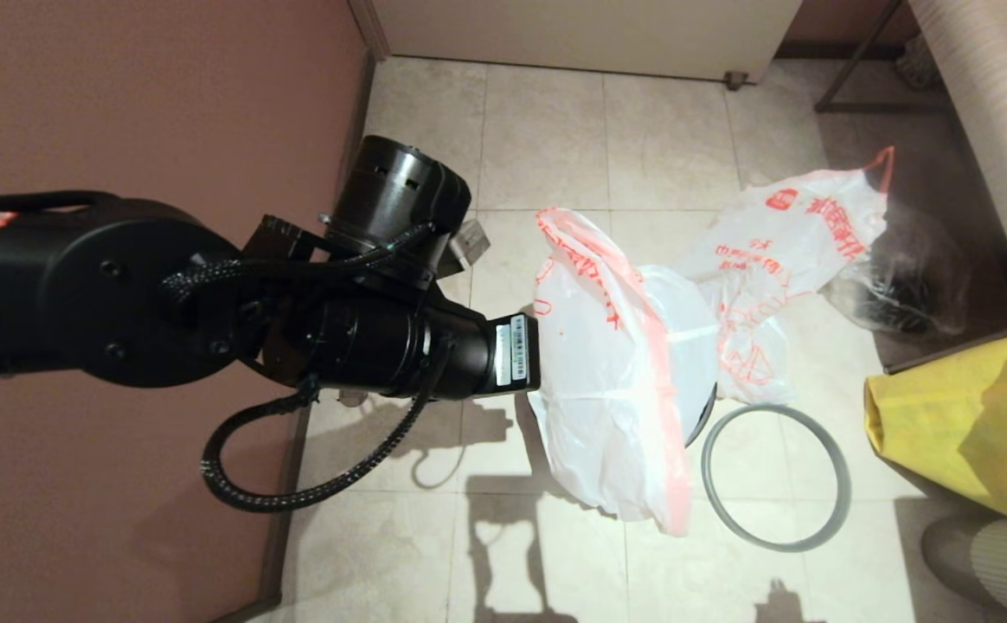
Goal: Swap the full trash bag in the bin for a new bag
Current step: Put the new garbage bag on the trash can
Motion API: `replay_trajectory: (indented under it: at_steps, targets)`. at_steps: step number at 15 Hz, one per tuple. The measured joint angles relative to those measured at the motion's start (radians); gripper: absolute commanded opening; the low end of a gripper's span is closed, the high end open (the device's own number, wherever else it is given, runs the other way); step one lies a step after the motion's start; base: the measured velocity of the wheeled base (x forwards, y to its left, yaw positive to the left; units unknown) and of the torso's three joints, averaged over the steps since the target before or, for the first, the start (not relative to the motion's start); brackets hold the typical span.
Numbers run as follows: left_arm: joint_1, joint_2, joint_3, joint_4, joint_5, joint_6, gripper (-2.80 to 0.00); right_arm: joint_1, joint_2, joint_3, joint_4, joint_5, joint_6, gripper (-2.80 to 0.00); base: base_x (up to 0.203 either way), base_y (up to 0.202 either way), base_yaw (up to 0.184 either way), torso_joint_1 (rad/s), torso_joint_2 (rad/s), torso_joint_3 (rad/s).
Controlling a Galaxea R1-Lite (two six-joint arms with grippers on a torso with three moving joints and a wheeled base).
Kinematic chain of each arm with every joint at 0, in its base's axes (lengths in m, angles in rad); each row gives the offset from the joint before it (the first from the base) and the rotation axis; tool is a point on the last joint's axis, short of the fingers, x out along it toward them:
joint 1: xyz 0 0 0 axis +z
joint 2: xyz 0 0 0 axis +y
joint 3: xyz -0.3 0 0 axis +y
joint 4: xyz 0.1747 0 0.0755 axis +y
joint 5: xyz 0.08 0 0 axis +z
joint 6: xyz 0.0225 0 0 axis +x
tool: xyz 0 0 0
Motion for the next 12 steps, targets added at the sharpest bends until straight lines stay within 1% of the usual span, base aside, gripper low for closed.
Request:
replay_trajectory:
  at_steps: [2,4,8,9,10,11,12]
  targets:
    - [-0.036,0.031,-0.081,0.038,0.04,0.008,-2.8,0.0,0.0,0.0,0.0,0.0,0.0,-2.8,0.0,0.0,0.0,0.0,0.0,0.0]
    - [-0.076,0.074,-0.194,0.099,0.067,0.01,-2.8,0.0,0.0,0.0,0.0,0.0,0.0,-2.8,0.0,0.0,0.0,0.0,0.0,0.0]
    - [-0.158,0.229,-0.476,0.244,0.199,0.01,-2.8,0.0,0.0,0.0,0.0,0.0,0.0,-2.8,0.0,0.0,0.0,0.0,0.0,0.0]
    - [-0.188,0.268,-0.512,0.258,0.238,0.014,-2.76,0.0,0.0,0.0,0.0,0.0,-0.001,-2.8,0.0,0.0,0.0,0.0,0.0,0.0]
    - [-0.214,0.301,-0.531,0.259,0.283,0.025,0.0,0.0,0.0,0.0,0.001,0.0,-0.001,-2.8,0.0,0.0,0.0,0.0,0.0,0.0]
    - [-0.237,0.329,-0.542,0.253,0.336,0.036,0.0,0.0,0.0,0.0,0.001,0.0,-0.001,-2.8,0.0,0.0,0.0,0.0,0.0,0.0]
    - [-0.249,0.353,-0.547,0.228,0.376,0.043,0.0,0.0,0.0,0.0,0.001,0.0,-0.001,-2.8,0.0,0.0,0.0,0.0,0.0,0.0]
